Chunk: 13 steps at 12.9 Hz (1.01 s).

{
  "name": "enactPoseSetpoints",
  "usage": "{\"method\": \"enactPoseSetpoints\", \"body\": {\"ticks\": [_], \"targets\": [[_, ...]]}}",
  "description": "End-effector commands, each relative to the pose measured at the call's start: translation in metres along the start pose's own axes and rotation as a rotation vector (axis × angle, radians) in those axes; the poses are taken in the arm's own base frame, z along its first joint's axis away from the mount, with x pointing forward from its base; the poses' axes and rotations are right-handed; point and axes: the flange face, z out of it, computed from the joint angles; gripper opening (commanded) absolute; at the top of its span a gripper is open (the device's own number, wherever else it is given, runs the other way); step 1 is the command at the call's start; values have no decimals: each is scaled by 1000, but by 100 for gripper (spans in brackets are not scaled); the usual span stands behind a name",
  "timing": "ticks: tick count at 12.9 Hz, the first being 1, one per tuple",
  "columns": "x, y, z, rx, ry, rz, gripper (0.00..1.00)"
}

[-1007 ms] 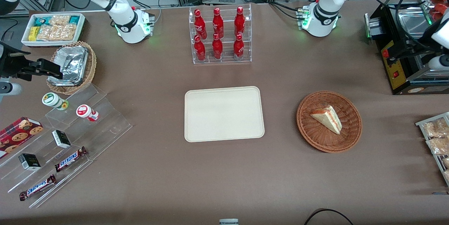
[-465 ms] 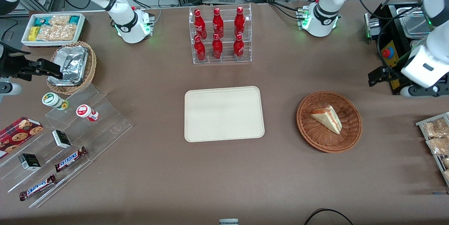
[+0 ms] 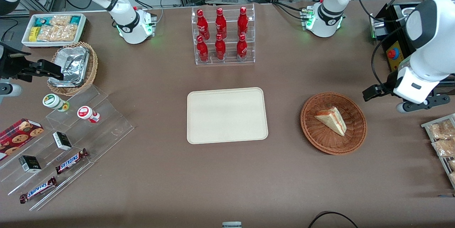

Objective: Place sandwich from basket to tray
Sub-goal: 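Lower the open left gripper over the sandwich in the wicker basket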

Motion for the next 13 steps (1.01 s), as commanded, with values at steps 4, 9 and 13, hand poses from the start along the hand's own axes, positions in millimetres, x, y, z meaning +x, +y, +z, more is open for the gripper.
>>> {"method": "enactPoseSetpoints", "body": {"ticks": [4,9,13], "targets": [[-5,13,64,4,2,-293,100],[-8,44,105,-64,91,-494,100],[-27,55,143,-79,94,-582,100]]}}
